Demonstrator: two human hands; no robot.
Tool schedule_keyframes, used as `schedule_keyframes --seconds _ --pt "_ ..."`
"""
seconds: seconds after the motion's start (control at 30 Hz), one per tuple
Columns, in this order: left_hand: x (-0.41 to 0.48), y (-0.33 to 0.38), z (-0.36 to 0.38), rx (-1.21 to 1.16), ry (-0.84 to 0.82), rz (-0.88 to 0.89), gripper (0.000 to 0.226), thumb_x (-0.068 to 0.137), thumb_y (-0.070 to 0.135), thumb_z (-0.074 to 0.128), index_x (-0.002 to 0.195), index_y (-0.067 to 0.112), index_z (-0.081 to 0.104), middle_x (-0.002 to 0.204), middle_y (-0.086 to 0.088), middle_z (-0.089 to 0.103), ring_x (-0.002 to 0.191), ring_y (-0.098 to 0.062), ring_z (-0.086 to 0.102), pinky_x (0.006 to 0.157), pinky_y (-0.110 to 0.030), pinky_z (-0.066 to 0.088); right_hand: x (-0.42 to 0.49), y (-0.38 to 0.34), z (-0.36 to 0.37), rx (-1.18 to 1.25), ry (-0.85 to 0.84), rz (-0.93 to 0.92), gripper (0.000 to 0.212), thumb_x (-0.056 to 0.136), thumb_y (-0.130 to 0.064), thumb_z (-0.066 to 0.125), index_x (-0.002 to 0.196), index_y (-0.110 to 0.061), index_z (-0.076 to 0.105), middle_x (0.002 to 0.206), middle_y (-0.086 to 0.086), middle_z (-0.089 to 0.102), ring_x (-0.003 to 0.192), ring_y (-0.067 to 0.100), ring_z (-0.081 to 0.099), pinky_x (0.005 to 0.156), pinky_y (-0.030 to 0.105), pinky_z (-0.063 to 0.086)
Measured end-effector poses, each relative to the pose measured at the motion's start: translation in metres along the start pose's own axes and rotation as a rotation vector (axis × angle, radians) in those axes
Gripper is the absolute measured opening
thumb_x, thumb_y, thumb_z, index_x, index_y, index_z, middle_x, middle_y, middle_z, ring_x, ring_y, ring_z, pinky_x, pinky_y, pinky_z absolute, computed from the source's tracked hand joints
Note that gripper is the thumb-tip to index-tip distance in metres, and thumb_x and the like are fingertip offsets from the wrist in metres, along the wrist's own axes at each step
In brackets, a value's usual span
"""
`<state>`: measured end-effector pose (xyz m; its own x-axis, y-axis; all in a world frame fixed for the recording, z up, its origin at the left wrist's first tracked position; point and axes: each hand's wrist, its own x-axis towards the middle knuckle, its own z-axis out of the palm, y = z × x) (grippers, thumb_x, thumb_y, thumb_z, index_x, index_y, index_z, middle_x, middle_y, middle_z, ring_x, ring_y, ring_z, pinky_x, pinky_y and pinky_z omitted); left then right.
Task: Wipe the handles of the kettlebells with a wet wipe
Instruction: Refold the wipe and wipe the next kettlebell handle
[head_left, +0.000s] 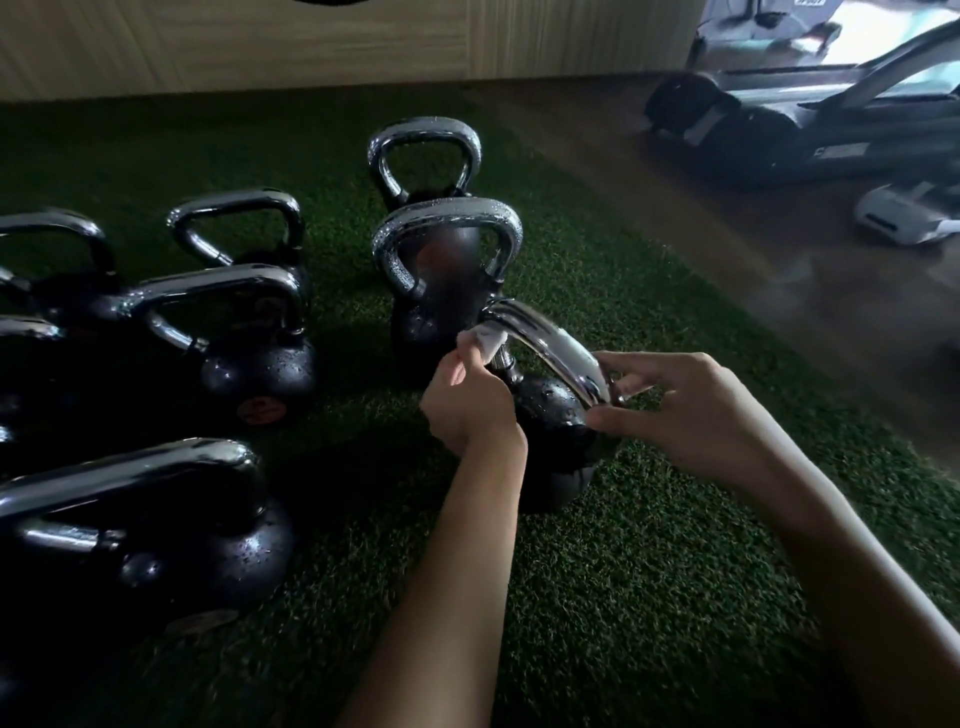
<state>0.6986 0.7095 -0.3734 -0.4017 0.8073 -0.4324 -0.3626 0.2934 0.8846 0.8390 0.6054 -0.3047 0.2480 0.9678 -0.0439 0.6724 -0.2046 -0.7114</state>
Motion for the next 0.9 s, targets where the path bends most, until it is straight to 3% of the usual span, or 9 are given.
schedule_keyframes --seconds 0.1,0.2,0.3,0.37,0.47,0.57,0.7,0.77,0.9 --pt "-0.013 -0.001 0.000 0.063 -0.046 0.099 0.038 0.098 0.061 0.053 0.083 0.038 0.080 0.079 0.018 0.075 0.087 -0.005 0.071 0.087 -0.032 0.057 0.000 -0.002 0.002 0.033 0.019 0.001 0.055 0.071 -0.044 0.089 0.119 -0.057 0.066 0.098 -0.018 0.071 0.065 -0.016 0.056 0.065 0.021 0.039" --pt "-0.012 -0.009 -0.008 0.134 -0.174 0.229 0.015 0.097 0.056 0.059 0.099 0.057 0.074 0.076 0.037 0.067 0.092 -0.013 0.074 0.089 -0.043 0.060 -0.002 -0.003 0.001 0.045 0.018 -0.003 0.054 0.070 -0.045 0.089 0.116 -0.059 0.067 0.098 -0.018 0.072 0.066 -0.014 0.057 0.066 0.024 0.039" --pt "-0.001 -0.019 -0.023 0.265 -0.238 0.371 0.036 0.096 0.049 0.066 0.126 0.030 0.072 0.090 0.041 0.066 0.091 -0.010 0.073 0.083 -0.043 0.062 -0.003 -0.003 -0.001 0.067 0.000 0.005 0.052 0.069 -0.045 0.090 0.112 -0.062 0.066 0.096 -0.021 0.071 0.074 -0.011 0.058 0.068 0.023 0.042" --pt "0.007 -0.017 -0.026 0.315 -0.192 0.431 0.036 0.093 0.045 0.071 0.122 0.023 0.075 0.106 0.020 0.074 0.095 -0.005 0.072 0.093 -0.037 0.059 -0.001 -0.002 -0.002 0.079 -0.013 0.011 0.051 0.067 -0.047 0.090 0.110 -0.062 0.068 0.094 -0.022 0.071 0.075 -0.014 0.060 0.067 0.021 0.044" --pt "0.005 -0.002 -0.024 0.248 -0.167 0.406 0.028 0.092 0.036 0.075 0.115 0.021 0.078 0.100 0.022 0.073 0.076 0.018 0.063 0.087 -0.009 0.051 0.003 0.006 -0.001 0.091 -0.002 0.012 0.051 0.059 -0.055 0.090 0.106 -0.060 0.072 0.094 -0.022 0.073 0.091 -0.009 0.065 0.081 0.026 0.049" --pt "-0.003 0.004 -0.018 0.129 -0.168 0.373 0.022 0.090 0.029 0.078 0.111 0.022 0.080 0.099 0.016 0.077 0.088 0.013 0.068 0.082 -0.002 0.048 0.004 0.009 -0.003 0.094 -0.028 0.013 0.050 0.059 -0.056 0.089 0.107 -0.057 0.073 0.098 -0.024 0.074 0.094 -0.008 0.066 0.084 0.029 0.050" --pt "-0.010 0.000 -0.021 0.088 -0.244 0.340 0.017 0.089 0.029 0.078 0.106 0.026 0.080 0.102 0.012 0.078 0.096 0.002 0.072 0.096 -0.029 0.057 0.000 0.008 -0.012 0.156 -0.166 -0.026 0.044 0.076 -0.032 0.087 0.117 -0.046 0.074 0.110 -0.019 0.074 0.073 -0.016 0.062 0.077 0.026 0.046" --pt "-0.005 0.005 -0.025 0.047 -0.308 0.272 0.014 0.089 0.029 0.078 0.103 0.028 0.080 0.100 0.010 0.079 0.097 -0.001 0.073 0.100 -0.044 0.056 -0.001 0.011 -0.014 0.186 -0.184 -0.029 0.042 0.079 -0.029 0.086 0.115 -0.047 0.074 0.112 -0.023 0.074 0.090 -0.012 0.067 0.094 0.035 0.049" --pt "-0.020 0.011 -0.031 -0.027 -0.387 0.250 0.019 0.086 0.024 0.080 0.105 0.019 0.081 0.101 0.004 0.080 0.101 -0.005 0.073 0.103 -0.046 0.054 -0.001 0.015 -0.017 0.192 -0.182 -0.008 0.040 0.078 -0.030 0.086 0.112 -0.048 0.075 0.109 -0.025 0.074 0.102 -0.003 0.069 0.106 0.048 0.048"
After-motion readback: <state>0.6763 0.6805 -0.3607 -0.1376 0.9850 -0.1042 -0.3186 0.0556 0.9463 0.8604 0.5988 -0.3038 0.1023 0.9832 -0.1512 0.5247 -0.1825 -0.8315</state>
